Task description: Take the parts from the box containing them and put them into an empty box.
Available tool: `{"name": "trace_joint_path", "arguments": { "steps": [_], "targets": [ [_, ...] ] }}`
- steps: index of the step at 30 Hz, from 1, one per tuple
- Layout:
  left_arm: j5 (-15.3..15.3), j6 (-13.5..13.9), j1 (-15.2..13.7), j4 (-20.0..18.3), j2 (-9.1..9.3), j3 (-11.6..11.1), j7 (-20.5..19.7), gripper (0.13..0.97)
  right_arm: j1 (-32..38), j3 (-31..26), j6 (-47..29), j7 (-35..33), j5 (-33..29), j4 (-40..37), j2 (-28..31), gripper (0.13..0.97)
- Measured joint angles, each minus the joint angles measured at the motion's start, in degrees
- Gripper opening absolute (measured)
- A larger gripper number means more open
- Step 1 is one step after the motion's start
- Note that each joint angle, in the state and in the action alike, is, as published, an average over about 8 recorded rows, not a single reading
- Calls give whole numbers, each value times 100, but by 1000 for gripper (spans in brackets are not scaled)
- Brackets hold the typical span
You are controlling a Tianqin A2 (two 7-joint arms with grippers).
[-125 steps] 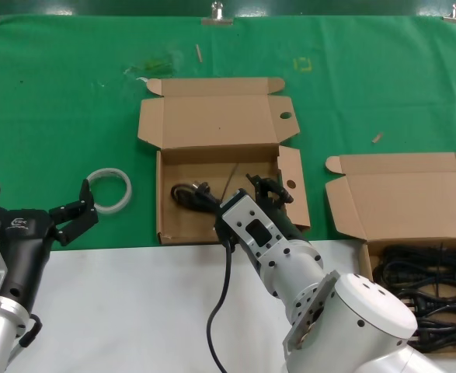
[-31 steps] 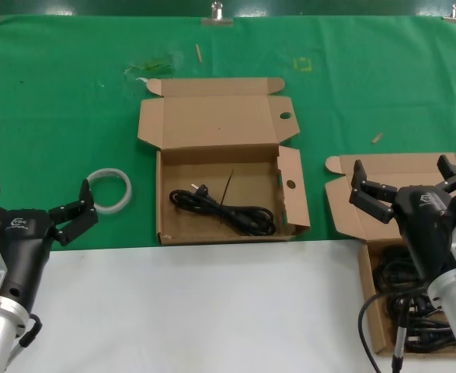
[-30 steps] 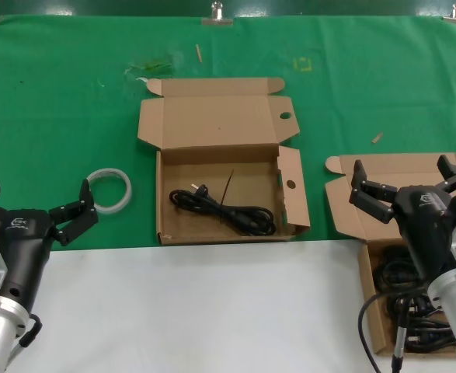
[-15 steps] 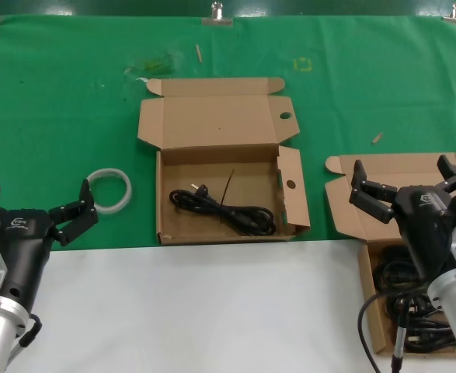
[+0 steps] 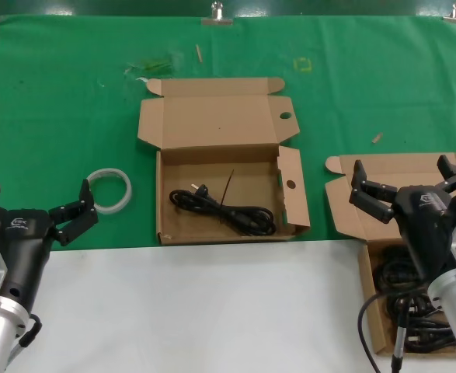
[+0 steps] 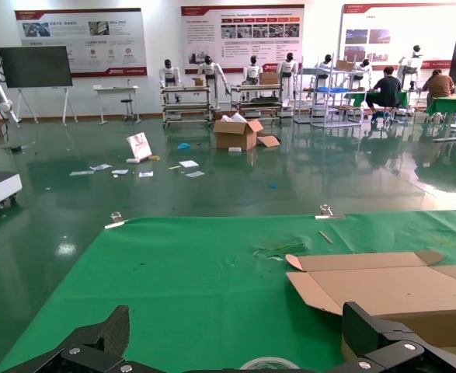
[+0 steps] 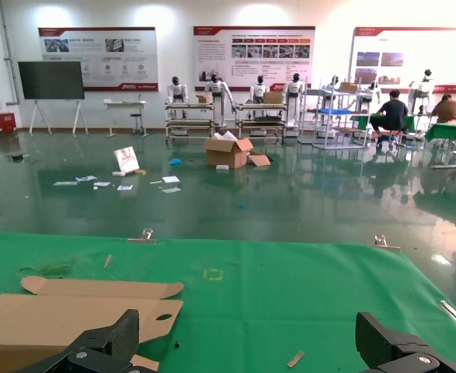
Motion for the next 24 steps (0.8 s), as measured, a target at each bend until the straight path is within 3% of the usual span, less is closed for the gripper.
{"name": "trace_joint_path", "arguments": {
  "steps": [24],
  "targets": [
    [0, 0, 0, 0, 0, 0, 0, 965, 0, 0, 0, 0, 0, 0, 0, 966]
  ]
}}
